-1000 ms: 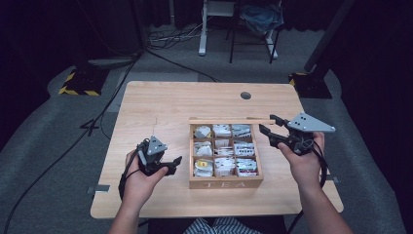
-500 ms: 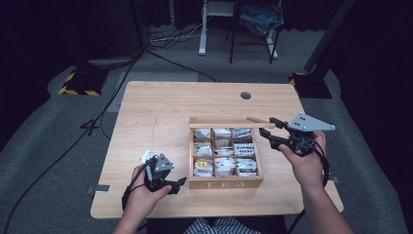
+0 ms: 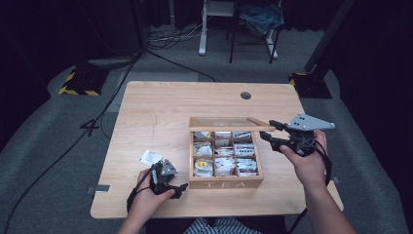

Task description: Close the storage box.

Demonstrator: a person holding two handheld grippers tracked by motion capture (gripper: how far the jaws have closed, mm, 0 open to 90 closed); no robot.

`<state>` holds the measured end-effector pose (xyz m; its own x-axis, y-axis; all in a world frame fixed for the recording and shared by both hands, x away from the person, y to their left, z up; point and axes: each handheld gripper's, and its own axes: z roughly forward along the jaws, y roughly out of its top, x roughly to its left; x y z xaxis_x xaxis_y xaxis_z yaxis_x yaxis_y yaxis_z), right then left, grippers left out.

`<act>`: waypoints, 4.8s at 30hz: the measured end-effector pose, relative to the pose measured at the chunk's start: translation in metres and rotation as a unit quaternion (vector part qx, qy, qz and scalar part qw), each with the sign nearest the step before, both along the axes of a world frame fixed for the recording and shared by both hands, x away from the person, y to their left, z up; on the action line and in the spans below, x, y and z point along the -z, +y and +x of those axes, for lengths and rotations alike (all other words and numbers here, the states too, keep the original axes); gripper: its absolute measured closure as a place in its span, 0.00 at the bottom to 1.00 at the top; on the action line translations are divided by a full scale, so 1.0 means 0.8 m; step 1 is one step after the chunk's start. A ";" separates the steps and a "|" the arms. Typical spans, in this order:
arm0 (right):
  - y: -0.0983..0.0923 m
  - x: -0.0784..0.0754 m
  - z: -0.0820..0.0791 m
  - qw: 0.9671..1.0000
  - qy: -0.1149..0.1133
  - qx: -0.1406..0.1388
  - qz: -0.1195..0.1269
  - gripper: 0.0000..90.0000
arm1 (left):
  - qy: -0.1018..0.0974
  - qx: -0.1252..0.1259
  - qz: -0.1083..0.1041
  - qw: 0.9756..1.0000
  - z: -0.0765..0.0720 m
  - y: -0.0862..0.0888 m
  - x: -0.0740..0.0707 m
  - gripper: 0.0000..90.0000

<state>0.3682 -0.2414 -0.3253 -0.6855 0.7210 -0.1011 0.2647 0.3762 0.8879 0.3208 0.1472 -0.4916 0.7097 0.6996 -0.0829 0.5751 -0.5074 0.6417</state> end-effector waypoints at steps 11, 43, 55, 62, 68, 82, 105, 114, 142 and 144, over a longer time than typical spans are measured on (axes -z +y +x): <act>0.000 -0.001 -0.003 1.000 0.021 0.002 -0.008 0.54 | -0.045 0.002 -0.006 0.999 0.001 0.001 0.014 0.26; -0.001 0.006 -0.018 0.989 0.135 -0.010 -0.065 0.55 | -0.047 0.003 -0.004 0.999 0.001 0.001 0.014 0.24; 0.000 0.013 -0.019 0.978 0.180 -0.032 -0.098 0.56 | -0.048 0.002 -0.004 0.999 0.001 0.001 0.015 0.24; 0.002 0.016 -0.019 0.975 0.190 -0.036 -0.111 0.56 | -0.048 0.002 -0.005 0.999 0.001 0.001 0.015 0.24; 0.004 0.019 -0.019 0.971 0.198 -0.043 -0.128 0.56 | -0.048 0.002 -0.004 0.999 0.001 0.001 0.014 0.24; 0.010 0.028 -0.017 0.960 0.224 -0.055 -0.162 0.55 | -0.048 0.002 -0.005 0.999 0.002 0.001 0.015 0.24; 0.021 0.049 -0.011 0.939 0.266 -0.076 -0.203 0.55 | -0.048 0.003 -0.004 0.999 0.002 0.001 0.014 0.24; 0.025 0.058 -0.008 0.930 0.282 -0.082 -0.220 0.54 | -0.048 0.003 -0.004 0.999 0.002 0.001 0.015 0.24; 0.034 0.077 -0.002 0.913 0.309 -0.088 -0.252 0.53 | -0.048 0.003 -0.004 0.999 0.002 0.001 0.015 0.24; 0.034 0.078 -0.002 0.912 0.310 -0.088 -0.253 0.53 | -0.048 0.003 -0.004 0.999 0.002 0.001 0.015 0.24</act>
<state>0.3669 -0.2138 -0.3876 -0.8249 0.5624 0.0572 0.5529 0.7816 0.2889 0.3221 0.1484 -0.5032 0.7189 0.6949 -0.0204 0.5079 -0.5050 0.6979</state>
